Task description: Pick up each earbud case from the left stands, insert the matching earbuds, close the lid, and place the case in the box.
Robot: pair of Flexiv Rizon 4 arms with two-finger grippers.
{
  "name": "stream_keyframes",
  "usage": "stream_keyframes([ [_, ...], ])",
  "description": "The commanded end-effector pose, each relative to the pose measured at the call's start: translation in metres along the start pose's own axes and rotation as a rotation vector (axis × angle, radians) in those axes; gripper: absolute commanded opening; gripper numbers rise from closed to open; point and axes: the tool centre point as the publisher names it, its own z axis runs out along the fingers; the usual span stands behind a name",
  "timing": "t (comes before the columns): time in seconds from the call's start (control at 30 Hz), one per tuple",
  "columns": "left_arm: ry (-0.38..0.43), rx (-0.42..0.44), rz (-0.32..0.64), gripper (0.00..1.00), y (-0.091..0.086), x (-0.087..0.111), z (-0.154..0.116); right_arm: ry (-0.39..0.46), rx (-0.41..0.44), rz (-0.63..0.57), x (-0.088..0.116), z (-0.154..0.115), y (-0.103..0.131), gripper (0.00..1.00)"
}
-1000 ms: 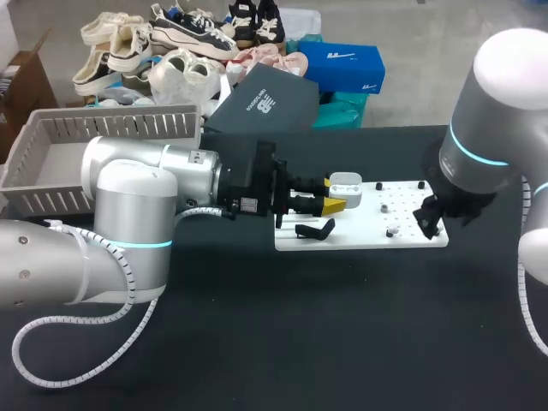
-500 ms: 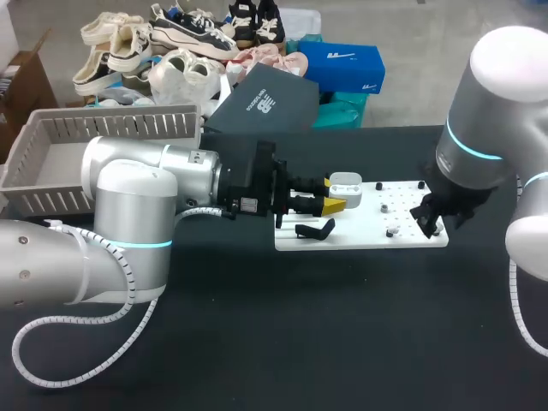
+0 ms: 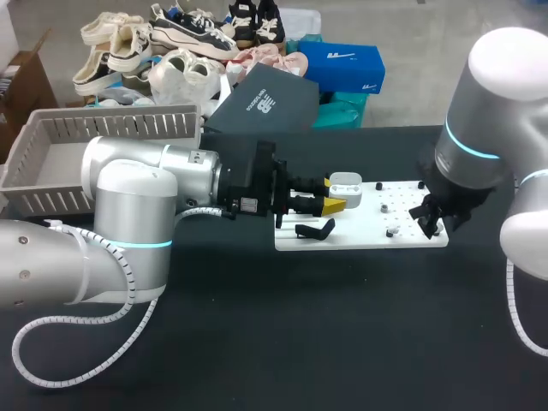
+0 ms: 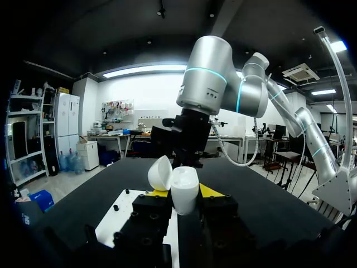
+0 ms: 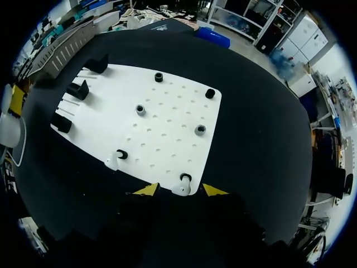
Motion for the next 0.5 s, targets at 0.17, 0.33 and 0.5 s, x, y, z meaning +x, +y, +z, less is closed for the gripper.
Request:
stream_keyframes([
  [0.17, 0.000, 0.000, 0.001, 0.00, 0.0003, 0.0005, 0.0005, 0.004, -0.008, 0.002, -0.0021, 0.0019, -0.0014, 0.40],
  [0.33, 0.000, 0.000, 0.001, 0.00, 0.0003, 0.0005, 0.0005, 0.006, -0.010, 0.003, -0.0024, 0.0030, -0.0015, 0.37],
  [0.5, 0.000, 0.000, 0.001, 0.00, 0.0003, 0.0005, 0.0005, 0.009, -0.013, 0.003, -0.0028, 0.0048, -0.0012, 0.35],
])
